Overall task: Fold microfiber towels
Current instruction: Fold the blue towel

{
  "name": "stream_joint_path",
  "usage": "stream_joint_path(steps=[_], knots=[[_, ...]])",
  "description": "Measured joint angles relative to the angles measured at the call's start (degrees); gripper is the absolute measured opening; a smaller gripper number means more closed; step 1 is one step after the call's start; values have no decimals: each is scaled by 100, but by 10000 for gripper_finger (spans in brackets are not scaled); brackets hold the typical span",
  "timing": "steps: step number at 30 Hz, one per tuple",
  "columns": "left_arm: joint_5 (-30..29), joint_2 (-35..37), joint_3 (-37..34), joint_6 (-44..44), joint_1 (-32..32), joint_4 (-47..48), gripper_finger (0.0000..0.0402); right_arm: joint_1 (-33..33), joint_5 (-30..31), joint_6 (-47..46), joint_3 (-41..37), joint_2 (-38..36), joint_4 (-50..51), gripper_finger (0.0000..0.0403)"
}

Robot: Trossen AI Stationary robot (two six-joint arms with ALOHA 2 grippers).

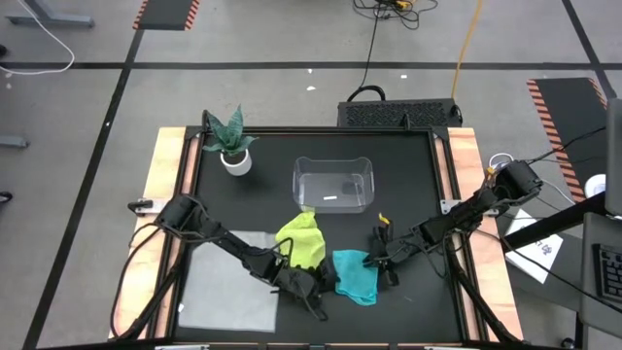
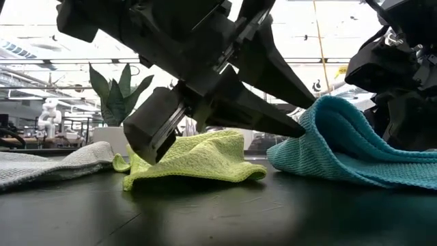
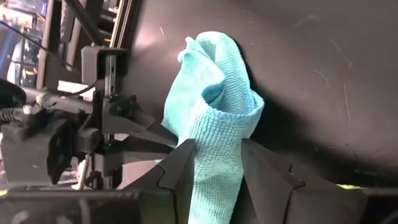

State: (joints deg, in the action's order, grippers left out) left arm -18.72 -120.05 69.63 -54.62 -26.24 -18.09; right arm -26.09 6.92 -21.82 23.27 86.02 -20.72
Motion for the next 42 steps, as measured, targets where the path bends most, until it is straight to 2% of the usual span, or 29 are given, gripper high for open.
stream_joint_path(steps=[5, 9, 16, 19, 24, 30, 33, 35, 42], knots=[[373, 0, 0, -364, 50, 134, 136, 0, 2, -4, -2, 0, -22, 55], [438, 0, 0, -638, 135, 157, 136, 0, 8, -109, -2, 2, -64, 55], [918, 0, 0, -357, 423, -172, 135, 0, 9, -130, -4, 7, -156, 55], [977, 0, -2, 177, 452, -467, 116, 0, -23, -131, -4, 7, -162, 55], [905, 0, 83, 1266, 520, -671, 16, 2, -105, -124, -4, 7, -174, 55], [1051, 2, 256, 2669, 743, -14, 5, 2, -114, -134, -4, 4, -169, 55], [1484, 7, 366, 3644, 905, 350, 4, -21, -115, -165, -4, 4, -164, 55], [1571, 9, 393, 4181, 1015, 589, 3, -24, -124, -189, -4, 4, -156, 55], [1686, 9, 369, 5076, 1336, 865, 2, -98, -248, -317, -2, 2, -145, 55]])
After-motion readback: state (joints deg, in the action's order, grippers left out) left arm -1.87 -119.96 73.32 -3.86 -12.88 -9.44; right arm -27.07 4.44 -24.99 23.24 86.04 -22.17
